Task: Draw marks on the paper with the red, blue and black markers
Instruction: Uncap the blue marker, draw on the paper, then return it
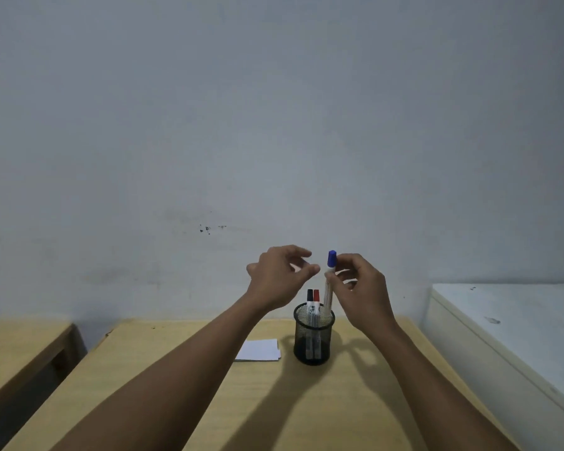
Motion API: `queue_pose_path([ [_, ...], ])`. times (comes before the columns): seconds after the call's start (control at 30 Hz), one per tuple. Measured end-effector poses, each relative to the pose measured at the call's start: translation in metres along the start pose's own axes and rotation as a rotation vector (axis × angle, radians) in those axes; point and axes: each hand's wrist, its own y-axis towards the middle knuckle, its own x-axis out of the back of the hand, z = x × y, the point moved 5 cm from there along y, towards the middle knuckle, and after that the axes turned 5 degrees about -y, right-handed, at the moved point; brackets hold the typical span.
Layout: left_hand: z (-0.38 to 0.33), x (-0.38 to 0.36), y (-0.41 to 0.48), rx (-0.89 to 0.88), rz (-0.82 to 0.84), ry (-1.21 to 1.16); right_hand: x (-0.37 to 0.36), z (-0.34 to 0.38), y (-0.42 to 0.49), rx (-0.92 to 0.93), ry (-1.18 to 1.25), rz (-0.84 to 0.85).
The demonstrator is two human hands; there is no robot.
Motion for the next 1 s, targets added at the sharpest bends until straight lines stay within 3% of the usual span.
queue_pose_path([
  [0.2,0.066,-0.051,0.014,0.185,0.132,0.199,-0.027,-0.05,0.014,-0.021,-0.109,0.108],
  [0.5,0.112,-0.1,0.027,0.256,0.251,0.178,-0.061,-0.1,0.02,-0.032,-0.379,0.235],
  [0.87,0.106,-0.094,0.028,0.273,0.127,0.057,-0.058,-0.102,0.016,-0.066,-0.471,0.281],
  [1.0,0.087,-0.07,0.024,0.263,0.042,-0.002,-0.046,-0.076,0.015,-0.036,-0.448,0.203],
])
